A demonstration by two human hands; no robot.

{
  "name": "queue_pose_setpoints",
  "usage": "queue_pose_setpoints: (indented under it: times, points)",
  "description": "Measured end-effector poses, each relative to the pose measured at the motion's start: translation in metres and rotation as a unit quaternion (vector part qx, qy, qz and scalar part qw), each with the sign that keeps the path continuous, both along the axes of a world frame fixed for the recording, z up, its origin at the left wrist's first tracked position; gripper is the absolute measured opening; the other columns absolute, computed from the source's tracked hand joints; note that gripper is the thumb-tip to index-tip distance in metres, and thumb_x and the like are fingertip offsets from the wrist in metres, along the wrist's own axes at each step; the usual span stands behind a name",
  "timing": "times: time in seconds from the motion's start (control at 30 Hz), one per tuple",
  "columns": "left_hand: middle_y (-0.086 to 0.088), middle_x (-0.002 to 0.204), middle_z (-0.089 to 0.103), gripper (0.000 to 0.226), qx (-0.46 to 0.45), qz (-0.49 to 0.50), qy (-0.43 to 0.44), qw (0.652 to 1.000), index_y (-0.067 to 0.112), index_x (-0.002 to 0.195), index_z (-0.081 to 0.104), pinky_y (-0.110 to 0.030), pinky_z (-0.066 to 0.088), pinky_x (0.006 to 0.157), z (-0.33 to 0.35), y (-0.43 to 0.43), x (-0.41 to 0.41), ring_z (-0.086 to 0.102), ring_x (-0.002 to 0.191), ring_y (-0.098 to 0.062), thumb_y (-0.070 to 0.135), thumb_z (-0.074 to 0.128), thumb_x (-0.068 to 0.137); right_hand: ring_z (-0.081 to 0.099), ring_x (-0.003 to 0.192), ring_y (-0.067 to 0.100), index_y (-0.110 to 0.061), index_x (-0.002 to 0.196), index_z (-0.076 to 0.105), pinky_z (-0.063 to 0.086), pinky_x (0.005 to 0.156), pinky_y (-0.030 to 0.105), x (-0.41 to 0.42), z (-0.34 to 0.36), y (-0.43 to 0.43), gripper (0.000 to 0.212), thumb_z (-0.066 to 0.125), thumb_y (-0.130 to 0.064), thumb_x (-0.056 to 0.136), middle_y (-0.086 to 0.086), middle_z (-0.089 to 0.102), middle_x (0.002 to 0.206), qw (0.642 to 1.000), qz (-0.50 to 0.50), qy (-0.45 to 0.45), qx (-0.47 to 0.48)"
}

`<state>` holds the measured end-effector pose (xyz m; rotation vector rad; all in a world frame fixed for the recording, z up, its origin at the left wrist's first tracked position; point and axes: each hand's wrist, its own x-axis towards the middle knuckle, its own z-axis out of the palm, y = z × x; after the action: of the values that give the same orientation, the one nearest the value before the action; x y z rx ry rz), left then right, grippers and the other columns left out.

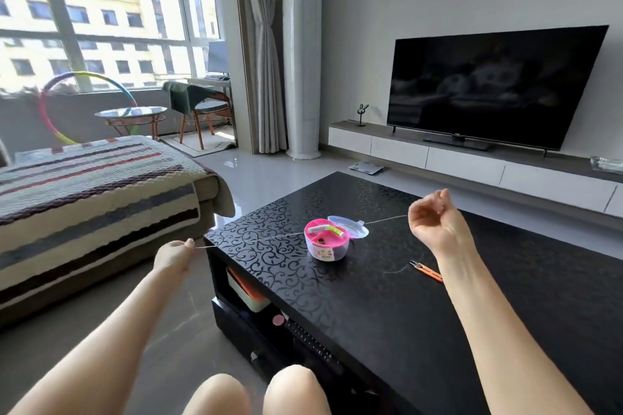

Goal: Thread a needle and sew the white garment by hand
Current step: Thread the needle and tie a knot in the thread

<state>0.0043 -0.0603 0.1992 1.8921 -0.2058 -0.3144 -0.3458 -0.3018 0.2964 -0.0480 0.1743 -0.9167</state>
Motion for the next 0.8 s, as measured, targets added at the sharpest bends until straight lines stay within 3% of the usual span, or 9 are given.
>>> queue_pose_setpoints:
  times: [0.07, 0.13, 0.2, 0.27, 0.37, 0.47, 0.53, 0.57, 0.8]
  points:
    - [-0.011, 0.066, 0.045, 0.034, 0.008, -0.002, 0.012, 1.000, -0.004, 0.101, 0.061, -0.021, 0.037, 0.048, 0.002, 0.012, -0.006, 0.039, 0.056, -0.024, 0.028, 0.048, 0.099, 0.027, 0.032, 0.007, -0.018, 0.071, 0.050, 0.027, 0.032, 0.016, 0.019, 0.007, 0.000, 0.029, 0.053, -0.035, 0.094, -0.007, 0.030, 0.041, 0.997, 0.024, 0.058, -0.047]
    - [-0.021, 0.104, 0.058, 0.052, 0.001, -0.030, 0.073, 0.997, 0.003, 0.130, 0.052, -0.033, 0.042, 0.082, 0.004, 0.026, -0.009, 0.056, 0.092, -0.032, 0.043, 0.042, 0.099, 0.019, 0.033, 0.008, -0.018, 0.073, 0.049, 0.018, 0.033, 0.019, 0.042, 0.013, 0.004, 0.029, 0.049, -0.038, 0.096, -0.006, 0.023, 0.043, 0.984, 0.042, 0.133, -0.112]
    - [-0.013, 0.150, 0.034, 0.062, -0.006, -0.041, 0.112, 0.993, 0.014, 0.147, 0.031, -0.042, 0.022, 0.111, 0.007, 0.042, -0.009, 0.032, 0.138, -0.029, 0.050, 0.038, 0.097, 0.018, 0.035, 0.008, -0.016, 0.074, 0.047, 0.016, 0.034, 0.019, 0.066, 0.020, 0.012, 0.031, 0.044, -0.033, 0.100, -0.006, 0.022, 0.045, 0.969, 0.074, 0.171, -0.163]
    - [-0.003, 0.159, 0.017, 0.064, -0.002, -0.055, 0.106, 0.993, 0.018, 0.149, 0.024, -0.043, 0.008, 0.116, 0.008, 0.061, -0.005, 0.013, 0.146, -0.022, 0.052, 0.037, 0.097, 0.019, 0.037, 0.008, -0.013, 0.073, 0.045, 0.017, 0.035, 0.019, 0.090, 0.026, 0.025, 0.032, 0.038, -0.025, 0.103, -0.005, 0.023, 0.049, 0.954, 0.109, 0.193, -0.203]
    - [-0.001, 0.154, 0.029, 0.055, 0.053, -0.073, 0.086, 0.992, 0.017, 0.142, 0.043, -0.040, 0.011, 0.115, 0.012, 0.099, 0.003, 0.019, 0.145, -0.020, 0.050, 0.039, 0.097, 0.018, 0.043, 0.008, -0.013, 0.072, 0.042, 0.018, 0.039, 0.019, 0.127, 0.034, 0.053, 0.029, 0.039, -0.012, 0.101, -0.005, 0.020, 0.056, 0.931, 0.145, 0.217, -0.255]
    - [-0.004, 0.130, 0.057, 0.036, 0.085, -0.029, 0.026, 0.996, 0.012, 0.113, 0.066, -0.034, 0.038, 0.097, 0.019, 0.141, 0.009, 0.050, 0.116, -0.021, 0.040, 0.051, 0.096, 0.018, 0.045, 0.009, -0.012, 0.077, 0.048, 0.018, 0.040, 0.020, 0.163, 0.036, 0.086, 0.024, 0.041, -0.004, 0.099, -0.003, 0.021, 0.056, 0.915, 0.150, 0.228, -0.298]
    - [-0.004, 0.107, 0.061, 0.023, 0.071, -0.019, 0.006, 0.997, 0.010, 0.104, 0.066, -0.026, 0.040, 0.071, 0.025, 0.171, 0.005, 0.053, 0.093, -0.020, 0.027, 0.053, 0.096, 0.019, 0.042, 0.009, -0.013, 0.082, 0.051, 0.017, 0.039, 0.019, 0.182, 0.031, 0.112, 0.023, 0.039, -0.003, 0.099, -0.004, 0.023, 0.050, 0.897, 0.162, 0.244, -0.330]
    - [-0.006, 0.102, 0.060, 0.020, 0.071, -0.022, 0.001, 0.997, 0.010, 0.102, 0.066, -0.025, 0.037, 0.066, 0.027, 0.186, 0.001, 0.053, 0.088, -0.020, 0.025, 0.052, 0.096, 0.019, 0.040, 0.008, -0.014, 0.083, 0.052, 0.017, 0.039, 0.018, 0.190, 0.027, 0.125, 0.024, 0.039, -0.003, 0.100, -0.005, 0.024, 0.048, 0.885, 0.172, 0.254, -0.349]
    - [-0.006, 0.088, 0.063, 0.015, 0.077, 0.040, -0.020, 0.996, 0.013, 0.084, 0.064, -0.021, 0.038, 0.061, 0.020, 0.275, -0.026, 0.055, 0.069, -0.012, 0.015, 0.053, 0.094, 0.025, 0.036, 0.006, -0.015, 0.086, 0.055, 0.021, 0.034, 0.016, 0.237, -0.017, 0.227, 0.022, 0.040, -0.007, 0.101, -0.005, 0.031, 0.048, 0.787, 0.257, 0.291, -0.479]
